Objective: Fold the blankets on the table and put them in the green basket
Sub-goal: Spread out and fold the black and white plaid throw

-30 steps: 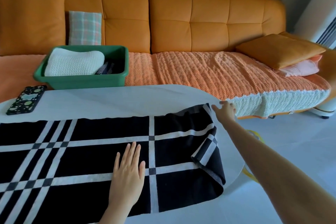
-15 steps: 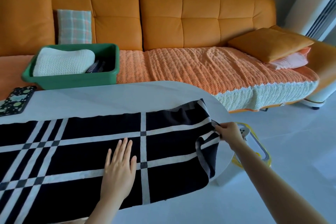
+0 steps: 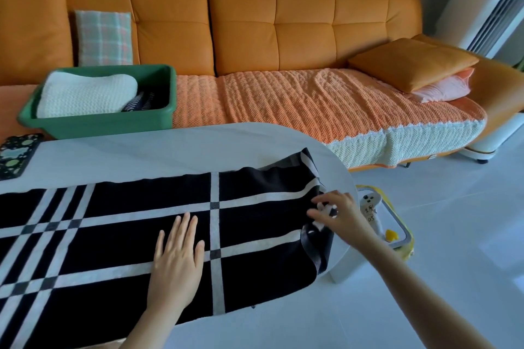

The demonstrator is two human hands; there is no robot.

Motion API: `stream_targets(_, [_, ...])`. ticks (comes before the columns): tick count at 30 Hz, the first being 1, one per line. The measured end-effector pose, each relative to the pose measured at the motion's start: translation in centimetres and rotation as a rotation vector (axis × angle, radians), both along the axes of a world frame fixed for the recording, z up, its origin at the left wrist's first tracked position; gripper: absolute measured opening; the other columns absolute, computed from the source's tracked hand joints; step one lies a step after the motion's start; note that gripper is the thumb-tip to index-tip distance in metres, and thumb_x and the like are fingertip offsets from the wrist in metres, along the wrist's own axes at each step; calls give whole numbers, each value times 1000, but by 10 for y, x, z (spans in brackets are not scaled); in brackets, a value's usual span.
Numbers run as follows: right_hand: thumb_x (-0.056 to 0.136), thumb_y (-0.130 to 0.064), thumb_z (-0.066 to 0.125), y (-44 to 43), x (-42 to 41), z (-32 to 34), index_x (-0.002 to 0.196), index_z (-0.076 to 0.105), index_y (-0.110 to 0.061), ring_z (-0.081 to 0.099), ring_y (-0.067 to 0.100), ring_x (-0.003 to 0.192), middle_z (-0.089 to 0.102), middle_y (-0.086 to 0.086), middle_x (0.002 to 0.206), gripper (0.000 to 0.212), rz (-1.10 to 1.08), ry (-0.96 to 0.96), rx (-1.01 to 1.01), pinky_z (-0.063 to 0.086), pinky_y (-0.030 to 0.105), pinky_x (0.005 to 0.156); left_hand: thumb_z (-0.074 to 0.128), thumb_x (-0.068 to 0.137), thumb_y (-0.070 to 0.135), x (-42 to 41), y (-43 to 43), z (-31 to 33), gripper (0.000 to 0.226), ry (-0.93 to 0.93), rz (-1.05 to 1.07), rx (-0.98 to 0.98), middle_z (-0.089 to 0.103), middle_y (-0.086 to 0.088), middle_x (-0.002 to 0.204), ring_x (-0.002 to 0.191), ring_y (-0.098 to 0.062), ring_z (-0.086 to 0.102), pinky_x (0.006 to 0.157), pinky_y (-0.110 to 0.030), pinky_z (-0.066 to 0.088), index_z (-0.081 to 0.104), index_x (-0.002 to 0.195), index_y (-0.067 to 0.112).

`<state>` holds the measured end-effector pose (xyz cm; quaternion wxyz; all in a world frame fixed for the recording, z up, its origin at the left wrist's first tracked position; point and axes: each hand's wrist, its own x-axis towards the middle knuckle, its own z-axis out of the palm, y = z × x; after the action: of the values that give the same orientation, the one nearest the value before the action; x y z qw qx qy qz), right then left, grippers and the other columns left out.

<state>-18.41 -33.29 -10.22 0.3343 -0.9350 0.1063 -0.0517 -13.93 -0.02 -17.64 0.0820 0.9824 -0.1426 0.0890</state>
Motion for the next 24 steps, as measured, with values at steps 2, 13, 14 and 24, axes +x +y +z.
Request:
stream_targets(2, [82, -21, 70, -1, -4, -13, 106, 67, -19, 43, 13, 96, 53, -11, 93, 24, 41, 60, -118, 35, 25, 81, 17, 95, 41, 0, -1, 0, 59, -1, -3, -1, 32, -4, 149, 138, -17, 26, 113, -36, 9, 34, 142, 9])
stream_targets(13, [73, 22, 37, -55, -36, -6, 73, 61, -33, 48, 22, 100, 59, 3, 100, 60, -60, 179, -189, 38, 32, 90, 9, 95, 45, 1, -1, -1, 64, 4, -3, -21, 30, -4, 150, 139, -17, 25, 113, -39, 11, 32, 142, 9])
stream_targets(14, [72, 21, 38, -53, -36, -4, 77, 64, -30, 46, 22, 105, 59, 1, 104, 58, -72, 173, -247, 36, 35, 95, 12, 95, 44, 1, -1, -2, 62, 2, 1, -30, 29, -4, 150, 139, -16, 24, 113, -40, 12, 31, 143, 9])
stream_targets(24, [68, -86, -7, 9, -40, -43, 150, 0, -32, -16, 7, 143, -10, -15, 155, 98, 134, 229, -352, -8, 32, 118, 1, 89, 57, 2, -4, -1, 73, 10, 14, -84, 11, 4, 154, 142, -10, 6, 117, -37, 2, 16, 147, 16])
